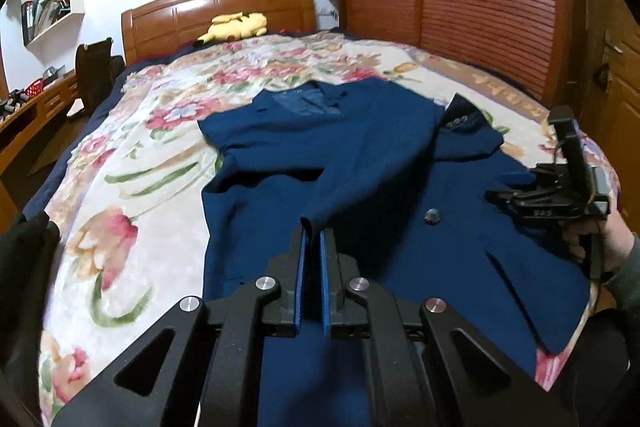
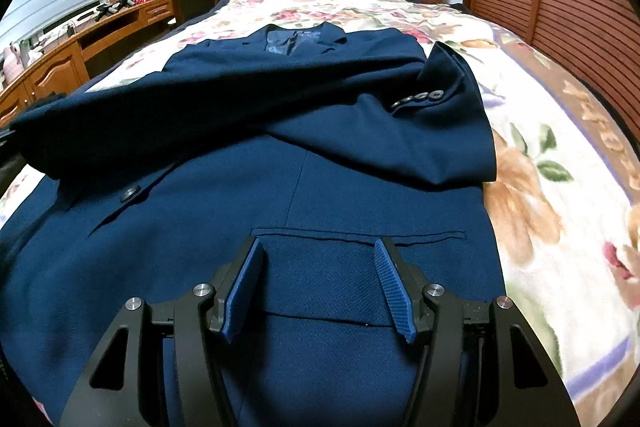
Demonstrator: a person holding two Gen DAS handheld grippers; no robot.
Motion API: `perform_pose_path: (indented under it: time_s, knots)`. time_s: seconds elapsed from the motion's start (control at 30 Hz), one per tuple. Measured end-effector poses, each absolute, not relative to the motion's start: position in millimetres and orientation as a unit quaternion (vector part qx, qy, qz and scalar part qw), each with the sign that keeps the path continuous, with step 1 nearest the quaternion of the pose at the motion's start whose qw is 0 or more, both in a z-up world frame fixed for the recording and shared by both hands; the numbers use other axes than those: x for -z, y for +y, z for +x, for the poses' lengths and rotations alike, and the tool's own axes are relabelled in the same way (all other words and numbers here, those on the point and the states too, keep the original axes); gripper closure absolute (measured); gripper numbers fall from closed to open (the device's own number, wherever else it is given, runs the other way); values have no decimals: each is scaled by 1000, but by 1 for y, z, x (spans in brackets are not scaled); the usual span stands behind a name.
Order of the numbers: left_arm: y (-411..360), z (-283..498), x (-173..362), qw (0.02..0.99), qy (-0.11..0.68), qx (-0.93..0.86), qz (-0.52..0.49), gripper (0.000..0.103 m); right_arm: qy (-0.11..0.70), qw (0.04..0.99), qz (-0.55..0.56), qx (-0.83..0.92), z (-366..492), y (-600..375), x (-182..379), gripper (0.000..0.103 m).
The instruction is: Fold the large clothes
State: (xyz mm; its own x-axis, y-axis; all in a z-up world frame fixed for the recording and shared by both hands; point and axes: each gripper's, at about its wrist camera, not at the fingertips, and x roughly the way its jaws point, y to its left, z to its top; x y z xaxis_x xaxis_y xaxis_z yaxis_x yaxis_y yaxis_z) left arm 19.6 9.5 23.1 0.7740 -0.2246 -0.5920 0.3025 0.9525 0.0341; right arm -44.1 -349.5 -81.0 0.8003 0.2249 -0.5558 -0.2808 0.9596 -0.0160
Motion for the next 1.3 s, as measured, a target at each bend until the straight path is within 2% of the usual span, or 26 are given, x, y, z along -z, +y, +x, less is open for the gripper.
perform_pose_path:
  time_s: [0.13,0.2,0.23,0.27,0.3,0.33,0.37,1.1,1.3]
  knots:
    - [18,9,-36,945,283,155,55,95,286,948,-51,-132,-44,-349,81,43]
    - [21,10,-38,947,280,150,53,77,286,948,-52,-132,-44,-348,81,43]
    - [24,12,-37,947,280,148,51,60,287,948,-52,-132,-44,-349,81,43]
    - [26,14,-36,947,281,146,48,51,287,948,-51,-132,-44,-349,81,43]
    - [29,18,-33,947,285,139,47,45,286,948,-52,-132,-44,-348,81,43]
    - [30,19,-30,947,289,136,45,33,286,948,-52,-132,-44,-348,81,43]
    - [32,20,-28,946,291,134,44,26,286,948,-52,-132,-44,-349,81,43]
    - [70,-25,7,947,310,75,36,25,302,943,-71,-119,-47,-345,77,43]
    - [80,-45,11,946,313,69,40,25,292,947,-68,-119,-84,-359,62,43]
